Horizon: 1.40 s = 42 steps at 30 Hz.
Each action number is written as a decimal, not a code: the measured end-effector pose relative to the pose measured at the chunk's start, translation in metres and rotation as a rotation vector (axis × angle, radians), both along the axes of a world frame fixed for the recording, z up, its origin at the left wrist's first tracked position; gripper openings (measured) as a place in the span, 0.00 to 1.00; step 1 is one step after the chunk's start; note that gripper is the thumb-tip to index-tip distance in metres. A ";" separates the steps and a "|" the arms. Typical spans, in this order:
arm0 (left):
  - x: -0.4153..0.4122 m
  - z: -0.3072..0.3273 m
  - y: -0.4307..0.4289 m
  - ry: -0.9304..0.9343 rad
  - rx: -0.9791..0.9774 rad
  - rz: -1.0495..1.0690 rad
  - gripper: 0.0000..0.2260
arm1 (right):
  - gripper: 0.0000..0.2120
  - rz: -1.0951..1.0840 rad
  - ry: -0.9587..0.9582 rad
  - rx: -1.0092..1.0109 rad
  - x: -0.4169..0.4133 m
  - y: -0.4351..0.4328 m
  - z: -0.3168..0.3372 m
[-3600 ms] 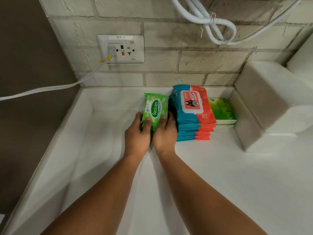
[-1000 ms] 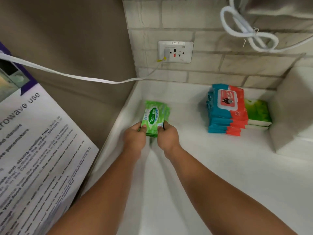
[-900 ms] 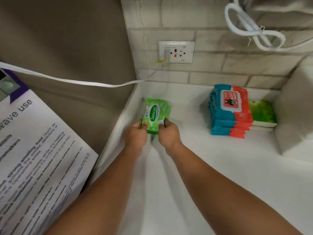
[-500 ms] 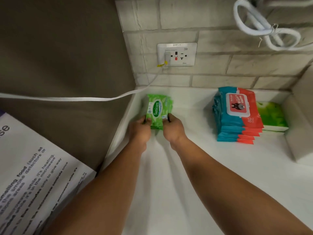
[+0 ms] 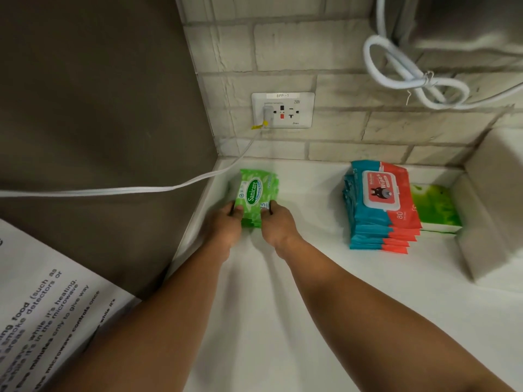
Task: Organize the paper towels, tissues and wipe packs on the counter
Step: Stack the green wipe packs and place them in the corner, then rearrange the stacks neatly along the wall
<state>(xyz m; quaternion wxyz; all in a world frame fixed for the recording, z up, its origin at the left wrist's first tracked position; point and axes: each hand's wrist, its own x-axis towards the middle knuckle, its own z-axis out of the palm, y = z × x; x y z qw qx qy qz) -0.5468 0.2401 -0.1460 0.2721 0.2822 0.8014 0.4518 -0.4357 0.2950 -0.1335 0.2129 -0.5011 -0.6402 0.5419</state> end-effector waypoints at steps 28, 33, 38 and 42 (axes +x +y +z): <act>0.209 0.046 0.077 -0.628 -0.029 -0.343 0.30 | 0.13 -0.390 0.163 -0.149 0.240 0.036 0.044; 0.217 0.043 0.083 -0.586 -0.070 -0.331 0.25 | 0.12 -0.343 0.072 -0.205 0.239 0.044 0.047; 0.222 0.052 0.070 -0.643 -0.058 -0.323 0.17 | 0.09 -0.330 0.110 -0.203 0.242 0.039 0.048; 0.225 0.051 0.051 -0.631 -0.040 -0.324 0.17 | 0.07 -0.285 0.133 -0.206 0.248 0.022 0.045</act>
